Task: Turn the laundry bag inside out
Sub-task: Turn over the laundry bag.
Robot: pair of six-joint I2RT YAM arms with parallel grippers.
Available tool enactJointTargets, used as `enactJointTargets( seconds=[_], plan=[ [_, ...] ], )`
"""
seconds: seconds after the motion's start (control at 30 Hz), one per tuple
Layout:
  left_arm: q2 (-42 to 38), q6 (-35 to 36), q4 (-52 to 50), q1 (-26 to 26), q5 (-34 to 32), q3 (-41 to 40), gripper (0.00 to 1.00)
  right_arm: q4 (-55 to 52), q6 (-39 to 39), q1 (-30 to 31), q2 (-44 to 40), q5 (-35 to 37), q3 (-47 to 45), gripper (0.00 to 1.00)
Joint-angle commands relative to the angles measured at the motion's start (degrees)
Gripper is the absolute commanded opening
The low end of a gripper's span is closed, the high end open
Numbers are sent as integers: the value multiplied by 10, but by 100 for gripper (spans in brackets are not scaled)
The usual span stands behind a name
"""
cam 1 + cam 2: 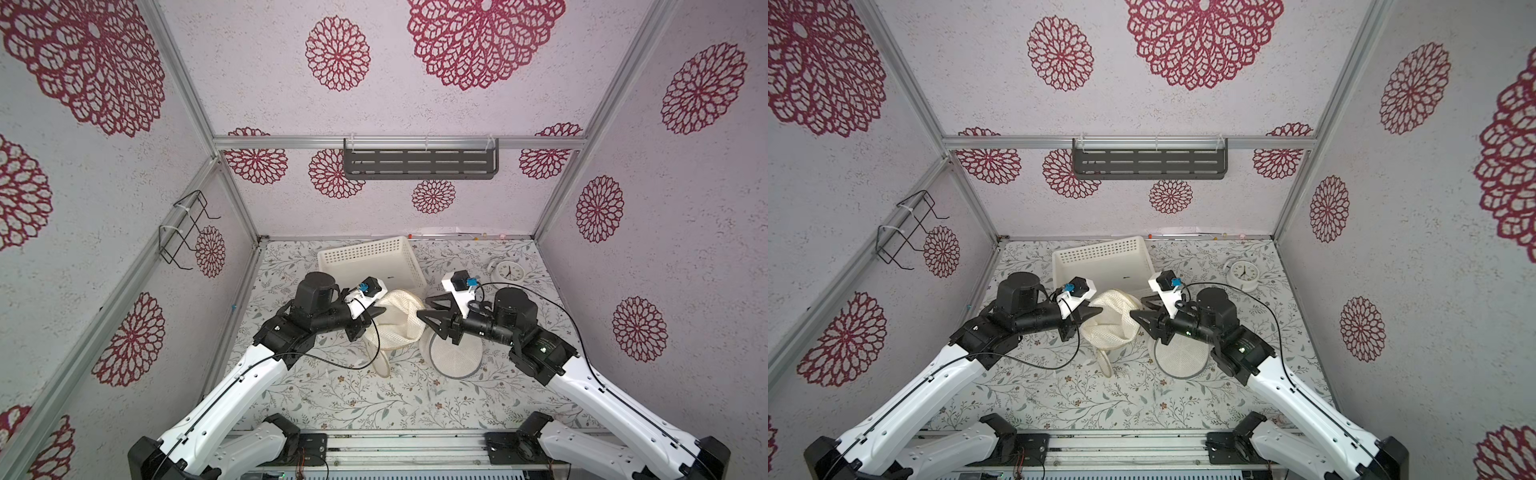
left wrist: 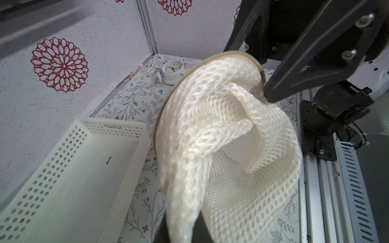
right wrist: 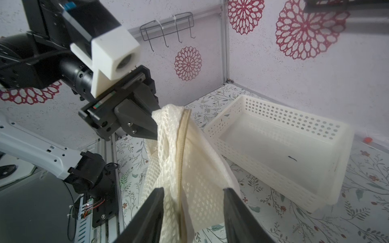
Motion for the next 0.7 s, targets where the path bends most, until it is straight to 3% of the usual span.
enactJointTargets(
  seconds=[0.0, 0.13, 0.37, 0.57, 0.67],
  plan=[
    [3, -7, -4, 3, -5, 16, 0, 44, 26, 3, 7, -7, 9, 29],
    [6, 5, -12, 1, -28, 12, 0, 65, 51, 2, 8, 27, 6, 0],
    [1, 104, -66, -50, -101, -7, 0, 50, 105, -46, 44, 95, 54, 0],
    [-49, 152, -68, -72, -52, -17, 0, -3, 87, -86, 94, 130, 64, 0],
    [-68, 152, -68, -73, -66, -9, 0, -14, 69, -93, 111, 128, 42, 0]
  ],
)
